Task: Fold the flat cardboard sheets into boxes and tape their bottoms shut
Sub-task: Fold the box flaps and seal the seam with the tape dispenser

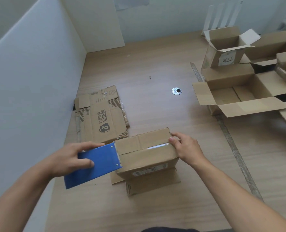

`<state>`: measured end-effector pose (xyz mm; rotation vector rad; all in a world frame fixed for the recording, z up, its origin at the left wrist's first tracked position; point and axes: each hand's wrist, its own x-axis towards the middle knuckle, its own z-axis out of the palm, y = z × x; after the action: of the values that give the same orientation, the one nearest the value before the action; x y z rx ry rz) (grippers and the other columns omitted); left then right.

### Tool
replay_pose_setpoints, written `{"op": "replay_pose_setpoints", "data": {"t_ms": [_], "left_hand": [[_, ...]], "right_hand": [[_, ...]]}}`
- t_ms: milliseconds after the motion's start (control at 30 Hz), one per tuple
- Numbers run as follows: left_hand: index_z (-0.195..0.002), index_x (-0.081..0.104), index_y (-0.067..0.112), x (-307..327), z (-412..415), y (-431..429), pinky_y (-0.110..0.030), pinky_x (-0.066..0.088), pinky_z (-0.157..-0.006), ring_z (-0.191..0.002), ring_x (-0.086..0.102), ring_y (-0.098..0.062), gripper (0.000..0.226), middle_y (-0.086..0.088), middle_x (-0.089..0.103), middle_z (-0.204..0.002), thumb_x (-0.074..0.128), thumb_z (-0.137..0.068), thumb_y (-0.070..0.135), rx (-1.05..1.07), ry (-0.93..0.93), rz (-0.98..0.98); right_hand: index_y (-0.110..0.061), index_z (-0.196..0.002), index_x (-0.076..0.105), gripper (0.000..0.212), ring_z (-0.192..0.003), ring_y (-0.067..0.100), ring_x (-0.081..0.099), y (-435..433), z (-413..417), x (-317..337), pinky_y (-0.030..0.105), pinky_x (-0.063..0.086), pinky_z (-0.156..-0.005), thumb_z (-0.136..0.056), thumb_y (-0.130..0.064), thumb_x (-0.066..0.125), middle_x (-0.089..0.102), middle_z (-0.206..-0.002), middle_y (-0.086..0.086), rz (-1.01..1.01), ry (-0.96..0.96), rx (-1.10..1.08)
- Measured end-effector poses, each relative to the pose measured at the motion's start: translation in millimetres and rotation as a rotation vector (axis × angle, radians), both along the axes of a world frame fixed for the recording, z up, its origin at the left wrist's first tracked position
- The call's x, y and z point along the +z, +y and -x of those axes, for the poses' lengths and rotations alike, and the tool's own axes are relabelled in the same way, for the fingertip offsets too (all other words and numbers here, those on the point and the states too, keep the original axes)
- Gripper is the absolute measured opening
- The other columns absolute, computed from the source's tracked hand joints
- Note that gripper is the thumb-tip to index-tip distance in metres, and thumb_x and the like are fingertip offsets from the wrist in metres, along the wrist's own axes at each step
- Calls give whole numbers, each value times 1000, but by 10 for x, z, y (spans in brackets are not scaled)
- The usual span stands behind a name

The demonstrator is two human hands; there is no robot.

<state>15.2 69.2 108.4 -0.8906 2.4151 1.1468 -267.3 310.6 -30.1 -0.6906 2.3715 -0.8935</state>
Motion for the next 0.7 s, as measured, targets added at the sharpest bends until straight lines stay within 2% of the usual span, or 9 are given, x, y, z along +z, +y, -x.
{"op": "replay_pose_setpoints", "data": {"t_ms": [133, 233, 467, 633, 700], "left_hand": [[-112, 54, 70, -129, -92, 5, -31, 53, -86, -95, 66, -4, 61, 24, 68, -107, 65, -54, 54, 85, -13, -46], [-112, 56, 68, -151, -105, -8, -34, 54, -88, -94, 67, -5, 61, 23, 69, -107, 65, -54, 53, 104, -2, -57], [-113, 60, 63, -78, -61, -70, -42, 51, -96, -98, 68, -8, 55, 18, 71, -109, 67, -65, 39, 92, -84, -110], [-113, 62, 58, -144, -78, -87, -43, 51, -98, -97, 69, -10, 53, 14, 73, -106, 68, -64, 38, 112, -106, -144], [-112, 62, 58, -161, -85, -101, -44, 50, -98, -96, 69, -10, 54, 14, 73, -106, 69, -61, 42, 123, -106, -145]], "right_hand": [[-44, -119, 60, 40, -107, 28, 61, -52, -61, 26, 42, 50, -88, -86, -58, 42, 72, -109, -4, 7, 17, 35], [-43, -118, 62, 32, -105, 27, 61, -51, -71, 38, 42, 50, -87, -92, -52, 45, 72, -107, -5, 3, 39, 53], [-42, -119, 61, 27, -109, 28, 60, -55, -76, 41, 42, 50, -88, -96, -47, 48, 71, -112, -4, -21, 70, 71], [-43, -125, 57, 30, -113, 32, 57, -76, -114, 74, 42, 49, -87, -98, -47, 44, 68, -120, -2, -77, 108, 88], [-44, -133, 49, 33, -114, 34, 56, -86, -149, 110, 42, 48, -87, -101, -45, 42, 65, -125, 0, -127, 149, 113]]}}
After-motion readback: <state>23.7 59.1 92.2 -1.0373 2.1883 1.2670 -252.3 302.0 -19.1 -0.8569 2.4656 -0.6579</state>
